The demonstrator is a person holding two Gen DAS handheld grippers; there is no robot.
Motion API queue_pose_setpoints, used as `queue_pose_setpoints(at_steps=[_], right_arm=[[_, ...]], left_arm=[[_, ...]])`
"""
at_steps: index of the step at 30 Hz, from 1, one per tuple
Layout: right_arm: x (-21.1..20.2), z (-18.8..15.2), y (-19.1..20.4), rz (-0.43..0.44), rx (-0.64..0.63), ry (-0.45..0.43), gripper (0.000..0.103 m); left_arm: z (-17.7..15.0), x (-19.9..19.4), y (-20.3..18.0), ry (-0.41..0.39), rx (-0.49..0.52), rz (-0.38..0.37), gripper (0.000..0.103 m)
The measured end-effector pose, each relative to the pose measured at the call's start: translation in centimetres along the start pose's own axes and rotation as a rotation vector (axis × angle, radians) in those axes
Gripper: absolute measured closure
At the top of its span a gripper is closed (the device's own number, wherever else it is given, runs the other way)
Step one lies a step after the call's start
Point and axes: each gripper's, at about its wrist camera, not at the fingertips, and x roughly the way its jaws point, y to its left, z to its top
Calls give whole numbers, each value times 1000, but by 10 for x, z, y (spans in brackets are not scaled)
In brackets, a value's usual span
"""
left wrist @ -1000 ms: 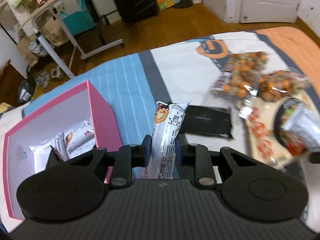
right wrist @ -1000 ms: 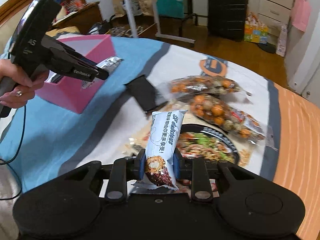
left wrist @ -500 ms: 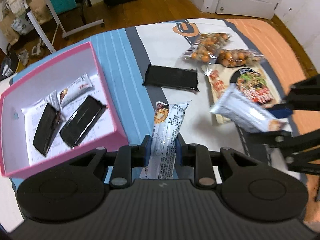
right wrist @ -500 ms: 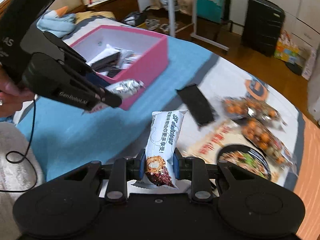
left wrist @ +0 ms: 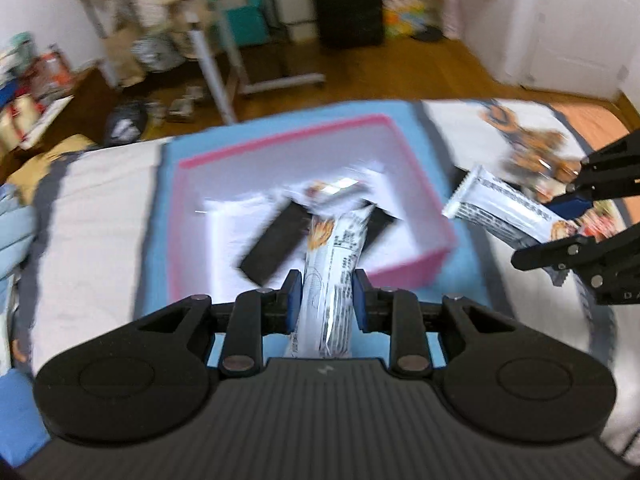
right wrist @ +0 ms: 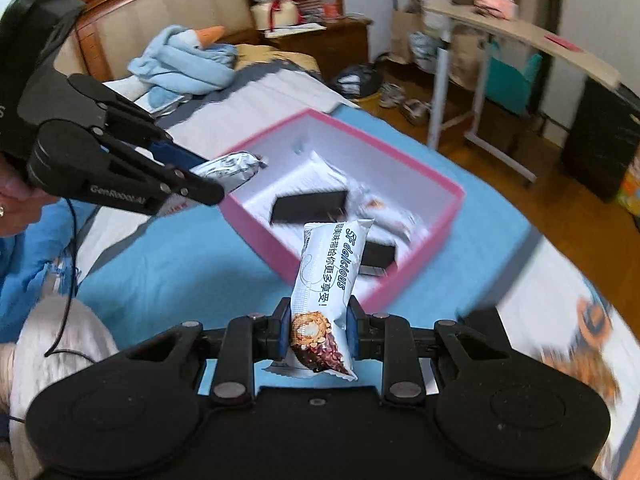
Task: Organize snacks
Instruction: 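Carry the white bar with the right tool while the left tool grasps another white bar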
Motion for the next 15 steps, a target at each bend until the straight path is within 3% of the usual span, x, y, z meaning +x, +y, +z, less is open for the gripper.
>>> queue_pose_setpoints(at_steps=[4, 8, 12, 15], right_arm=[[42, 43, 8, 33, -76, 34, 72], [93, 77, 8, 54, -72, 56, 72], [138, 93, 1, 93, 2, 78, 73], [163, 95, 3, 88, -10, 89, 73]], left_arm=[[11, 15, 39, -26, -74, 43, 78], [23, 51, 61, -22, -133, 37, 90], [27, 83, 80, 5, -205, 2, 90], [20, 94, 86, 21, -202, 33, 90]])
